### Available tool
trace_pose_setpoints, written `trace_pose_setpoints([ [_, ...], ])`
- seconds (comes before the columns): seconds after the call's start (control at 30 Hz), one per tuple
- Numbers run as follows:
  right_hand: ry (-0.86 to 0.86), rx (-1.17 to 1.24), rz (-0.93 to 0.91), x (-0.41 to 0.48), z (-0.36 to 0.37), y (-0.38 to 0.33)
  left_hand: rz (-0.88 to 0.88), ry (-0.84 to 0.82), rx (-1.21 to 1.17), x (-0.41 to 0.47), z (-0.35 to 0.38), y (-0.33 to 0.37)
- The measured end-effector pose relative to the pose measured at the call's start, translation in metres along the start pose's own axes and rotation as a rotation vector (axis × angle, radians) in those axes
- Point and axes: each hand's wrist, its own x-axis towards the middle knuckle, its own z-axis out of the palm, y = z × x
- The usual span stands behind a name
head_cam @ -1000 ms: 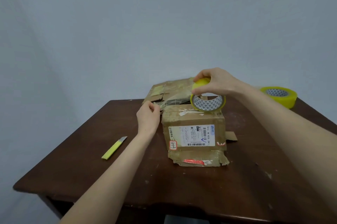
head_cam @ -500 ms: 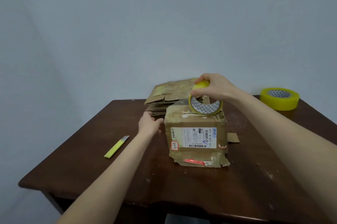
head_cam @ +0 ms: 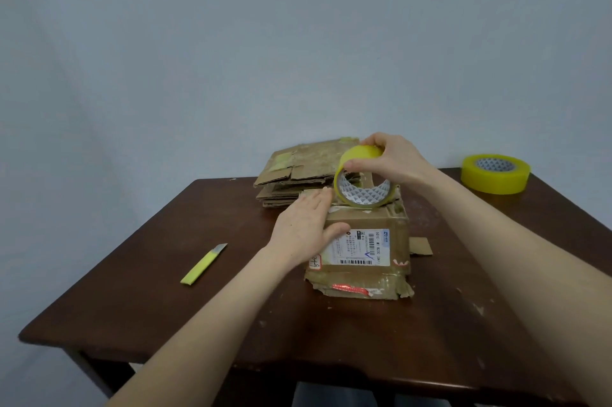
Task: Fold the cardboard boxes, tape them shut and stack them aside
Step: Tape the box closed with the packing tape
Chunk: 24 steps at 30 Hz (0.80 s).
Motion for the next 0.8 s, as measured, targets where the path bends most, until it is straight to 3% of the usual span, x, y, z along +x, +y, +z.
trace_pose_setpoints([
  [0.57, -0.152, -0.268, 0.006, 0.002, -0.036, -0.011, 0.025, -0.093, -0.032, 0.000, -0.011, -0.001],
  [0.8, -0.073, -0.008, 0.120, -0.010, -0.037, 0.010, 0.005, -0.044, 0.071, 0.018, -0.008, 0.021],
])
